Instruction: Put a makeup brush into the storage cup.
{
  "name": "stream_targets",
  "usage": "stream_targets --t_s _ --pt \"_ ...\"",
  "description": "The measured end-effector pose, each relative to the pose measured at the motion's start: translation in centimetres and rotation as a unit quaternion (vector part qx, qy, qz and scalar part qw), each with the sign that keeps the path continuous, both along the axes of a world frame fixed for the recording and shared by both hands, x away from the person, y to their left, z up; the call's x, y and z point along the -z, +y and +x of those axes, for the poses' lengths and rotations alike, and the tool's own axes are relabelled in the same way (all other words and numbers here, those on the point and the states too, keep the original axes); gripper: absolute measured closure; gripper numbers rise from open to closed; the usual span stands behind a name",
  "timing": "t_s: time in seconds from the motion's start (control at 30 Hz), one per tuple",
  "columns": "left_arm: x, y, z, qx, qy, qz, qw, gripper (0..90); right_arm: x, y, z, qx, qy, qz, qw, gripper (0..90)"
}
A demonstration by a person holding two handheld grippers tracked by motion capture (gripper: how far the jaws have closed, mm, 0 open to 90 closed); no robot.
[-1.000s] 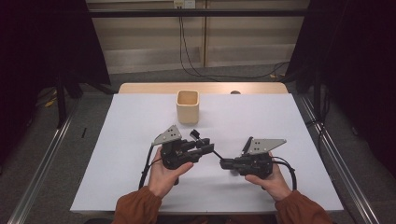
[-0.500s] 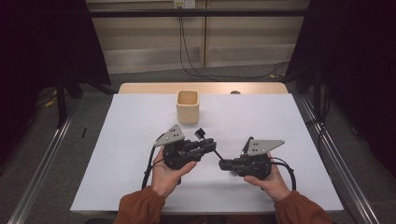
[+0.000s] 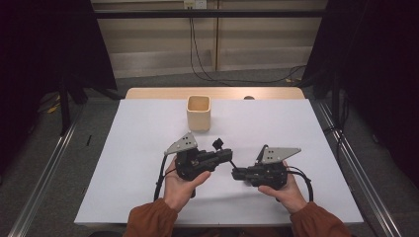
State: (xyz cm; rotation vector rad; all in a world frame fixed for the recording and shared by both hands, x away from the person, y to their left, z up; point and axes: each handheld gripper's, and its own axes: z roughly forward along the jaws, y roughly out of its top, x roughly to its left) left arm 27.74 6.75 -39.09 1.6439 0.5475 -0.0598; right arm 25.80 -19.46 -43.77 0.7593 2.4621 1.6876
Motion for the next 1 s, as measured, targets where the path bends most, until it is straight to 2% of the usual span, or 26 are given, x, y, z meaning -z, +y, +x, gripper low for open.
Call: stream_targets --t_s 0.2,0.33,0.53,0.67,0.77,0.83,1.0 --pt "0.0 -0.1 -0.2 -0.002 -0.013 0.014 0.9998 85.6 0.0 0.0 0.0 0.001 0.001 -0.002 1.0 74.8" --pt "0.0 -0.1 -0.2 -0.003 -0.023 0.024 0.9994 85.7 0.0 0.0 0.1 0.012 0.007 0.0 0.9999 62.3" --pt "0.1 0.0 -0.1 -0.006 -0.026 0.035 0.999 85.6 -0.1 -0.2 0.1 0.021 0.006 -0.001 0.9998 50.8" --pt "0.1 0.3 0.2 -0.01 -0.015 0.035 0.9992 85.6 -0.2 -0.3 0.2 0.031 0.02 0.001 0.9993 36.7" --pt "0.1 0.6 0.4 -0.016 -0.009 0.038 0.9991 85.6 -0.4 -0.4 0.1 0.043 0.014 0.004 0.999 27.0" --pt "0.0 0.7 0.4 -0.017 -0.007 0.038 0.9991 85.6 -0.5 -0.6 0.0 0.049 0.012 0.005 0.9987 23.5" --pt "-0.1 0.9 0.4 -0.017 -0.006 0.038 0.9991 85.6 -0.6 -1.0 0.1 0.078 0.013 0.005 0.9969 3.4"
